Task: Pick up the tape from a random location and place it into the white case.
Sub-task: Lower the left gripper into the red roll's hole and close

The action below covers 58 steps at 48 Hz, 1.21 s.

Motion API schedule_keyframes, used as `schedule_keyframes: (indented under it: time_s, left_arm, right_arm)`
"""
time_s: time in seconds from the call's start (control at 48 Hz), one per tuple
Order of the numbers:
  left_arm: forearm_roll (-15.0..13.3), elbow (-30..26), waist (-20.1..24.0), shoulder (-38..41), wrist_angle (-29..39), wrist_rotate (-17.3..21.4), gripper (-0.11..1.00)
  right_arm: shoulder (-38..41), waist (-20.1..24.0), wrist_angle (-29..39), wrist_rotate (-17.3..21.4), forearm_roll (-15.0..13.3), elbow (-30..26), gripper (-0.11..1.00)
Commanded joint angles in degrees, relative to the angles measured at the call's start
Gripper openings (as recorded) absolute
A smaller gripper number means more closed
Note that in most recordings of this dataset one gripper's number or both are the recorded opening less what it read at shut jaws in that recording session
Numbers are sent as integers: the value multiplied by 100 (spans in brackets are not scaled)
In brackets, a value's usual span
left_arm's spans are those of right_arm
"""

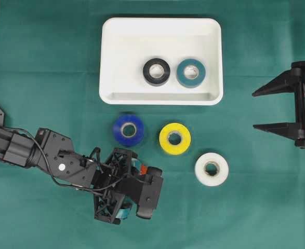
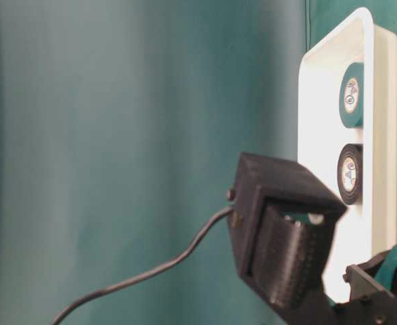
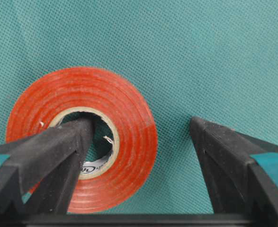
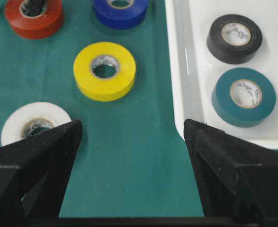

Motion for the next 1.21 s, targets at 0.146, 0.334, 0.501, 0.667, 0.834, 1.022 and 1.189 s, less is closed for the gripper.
schedule_keyframes:
  time_s: [0.146, 0.334, 0.501, 0.667, 0.834, 1.022, 1.189]
  left_arm:
    - [9, -9, 9, -79, -53, -9, 72]
    - [9, 26, 70, -114, -62, -9, 26]
    - [9, 44, 79, -123, -53, -9, 24]
    - [9, 44, 88, -132, -53, -9, 24]
    - [9, 44, 97, -185, -53, -9, 24]
    - [9, 44, 88, -492, 53, -9, 24]
    - [9, -9, 88, -967, 343, -9, 24]
  right_arm:
    - [53, -9, -53, 9, 0, -114, 82]
    - [123, -9, -62, 9, 0, -114, 82]
    - [132, -9, -53, 9, 0, -123, 82]
    - [132, -9, -62, 9, -9, -123, 82]
    - [123, -9, -44, 0, -9, -123, 82]
    - [132, -9, -35, 0, -9, -132, 82]
    - [132, -9, -35, 0, 0, -141, 82]
